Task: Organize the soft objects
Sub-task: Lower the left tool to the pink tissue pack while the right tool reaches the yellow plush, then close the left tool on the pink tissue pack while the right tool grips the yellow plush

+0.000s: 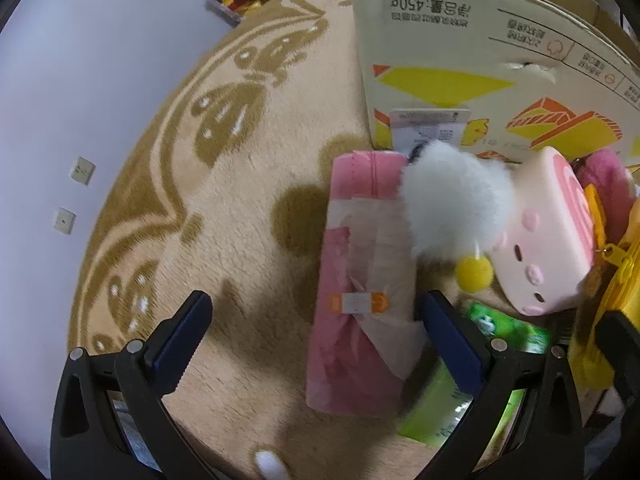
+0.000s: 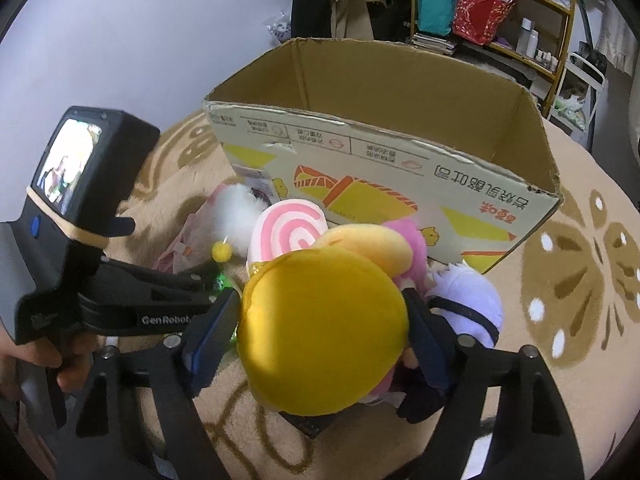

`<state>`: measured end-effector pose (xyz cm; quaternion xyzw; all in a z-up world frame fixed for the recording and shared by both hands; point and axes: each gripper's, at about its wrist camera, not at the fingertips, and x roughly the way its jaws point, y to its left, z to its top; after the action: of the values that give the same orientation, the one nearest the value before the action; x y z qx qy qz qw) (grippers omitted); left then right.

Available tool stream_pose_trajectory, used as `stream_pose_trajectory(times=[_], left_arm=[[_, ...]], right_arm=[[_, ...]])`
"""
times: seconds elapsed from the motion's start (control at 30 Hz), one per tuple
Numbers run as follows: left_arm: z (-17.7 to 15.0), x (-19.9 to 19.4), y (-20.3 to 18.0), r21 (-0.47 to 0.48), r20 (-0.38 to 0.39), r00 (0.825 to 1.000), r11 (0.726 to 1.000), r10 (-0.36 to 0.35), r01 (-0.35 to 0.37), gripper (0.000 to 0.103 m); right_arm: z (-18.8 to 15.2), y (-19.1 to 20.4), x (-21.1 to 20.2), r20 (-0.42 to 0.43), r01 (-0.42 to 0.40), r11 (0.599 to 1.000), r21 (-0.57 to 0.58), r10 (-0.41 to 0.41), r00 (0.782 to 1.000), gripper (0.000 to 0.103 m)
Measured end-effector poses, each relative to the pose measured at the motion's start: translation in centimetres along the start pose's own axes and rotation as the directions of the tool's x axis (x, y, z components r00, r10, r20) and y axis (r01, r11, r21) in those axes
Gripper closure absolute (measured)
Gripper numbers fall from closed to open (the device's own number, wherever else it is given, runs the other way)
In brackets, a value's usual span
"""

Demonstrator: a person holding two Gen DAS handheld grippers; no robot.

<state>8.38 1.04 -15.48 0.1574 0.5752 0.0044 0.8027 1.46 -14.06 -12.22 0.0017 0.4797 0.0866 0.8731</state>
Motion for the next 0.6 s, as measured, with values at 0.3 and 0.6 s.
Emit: stream_pose_trajectory(times=[0.3,0.6], left_arm=[[0.1,0.6,0.6,-0.066,-0.010,0.991,0.989,-0.130,0.129,0.058],[0.0,0.3,1.5,-0.127,0.015,0.996,0.988,-0.087,0.088,0.059]], right_arm=[[0.4,-0.8,-0.2,0.018,-0.016,0.999,0.030,0.015,1.000,0.032],[0.5,-2.0,-1.0,0.032,-0.060,0.996,0.067,0.058,0.998,0.046]])
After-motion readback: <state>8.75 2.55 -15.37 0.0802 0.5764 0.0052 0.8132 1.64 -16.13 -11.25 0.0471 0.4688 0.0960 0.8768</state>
